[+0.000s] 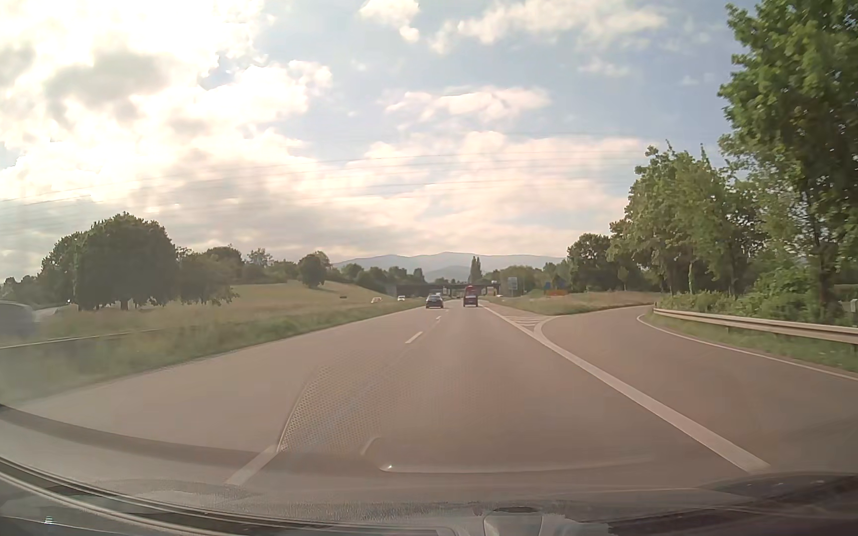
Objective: Follow the waypoints while adhering to traffic rules and regulations
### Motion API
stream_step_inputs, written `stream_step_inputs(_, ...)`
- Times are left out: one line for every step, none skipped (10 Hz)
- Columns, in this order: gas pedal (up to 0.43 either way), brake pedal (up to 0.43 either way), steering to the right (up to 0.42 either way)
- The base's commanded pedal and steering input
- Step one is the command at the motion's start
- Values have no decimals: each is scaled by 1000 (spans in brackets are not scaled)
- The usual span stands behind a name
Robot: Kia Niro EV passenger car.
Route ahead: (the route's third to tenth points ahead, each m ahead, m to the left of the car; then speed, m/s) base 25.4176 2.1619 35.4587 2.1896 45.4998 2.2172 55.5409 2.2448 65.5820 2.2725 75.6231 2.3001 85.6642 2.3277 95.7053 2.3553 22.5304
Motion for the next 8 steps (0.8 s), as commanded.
stream_step_inputs(150,0,-2)
stream_step_inputs(150,0,-2)
stream_step_inputs(150,0,-2)
stream_step_inputs(150,0,-2)
stream_step_inputs(150,0,-2)
stream_step_inputs(150,0,-2)
stream_step_inputs(150,0,-2)
stream_step_inputs(150,0,-2)
